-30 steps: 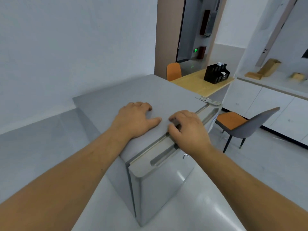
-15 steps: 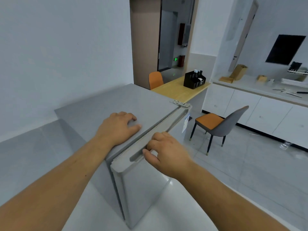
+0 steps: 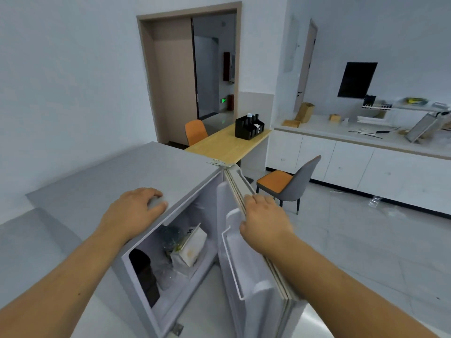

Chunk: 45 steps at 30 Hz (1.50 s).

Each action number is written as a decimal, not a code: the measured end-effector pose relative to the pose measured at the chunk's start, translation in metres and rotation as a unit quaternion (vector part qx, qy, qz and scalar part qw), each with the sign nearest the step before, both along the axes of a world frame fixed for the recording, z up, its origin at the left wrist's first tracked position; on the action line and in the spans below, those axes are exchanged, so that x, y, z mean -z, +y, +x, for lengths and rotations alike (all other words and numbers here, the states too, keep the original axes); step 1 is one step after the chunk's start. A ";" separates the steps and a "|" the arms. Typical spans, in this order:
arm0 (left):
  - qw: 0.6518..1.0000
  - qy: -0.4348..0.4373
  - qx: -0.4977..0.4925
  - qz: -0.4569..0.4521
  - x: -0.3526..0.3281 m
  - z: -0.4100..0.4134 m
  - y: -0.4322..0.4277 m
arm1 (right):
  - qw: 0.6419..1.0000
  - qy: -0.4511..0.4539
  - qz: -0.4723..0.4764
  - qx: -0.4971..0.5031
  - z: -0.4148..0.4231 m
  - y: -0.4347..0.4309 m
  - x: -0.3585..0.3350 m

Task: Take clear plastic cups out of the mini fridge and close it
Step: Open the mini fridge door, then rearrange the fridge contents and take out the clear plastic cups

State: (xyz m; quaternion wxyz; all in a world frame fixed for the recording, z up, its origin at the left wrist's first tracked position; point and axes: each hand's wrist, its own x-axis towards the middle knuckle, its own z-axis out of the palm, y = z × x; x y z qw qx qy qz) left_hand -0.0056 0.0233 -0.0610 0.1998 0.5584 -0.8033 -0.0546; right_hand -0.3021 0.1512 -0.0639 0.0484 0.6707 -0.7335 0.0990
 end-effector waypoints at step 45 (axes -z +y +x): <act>0.952 0.169 -0.188 0.172 0.179 -0.083 0.082 | 0.915 -0.349 0.194 -0.060 0.038 -0.073 0.119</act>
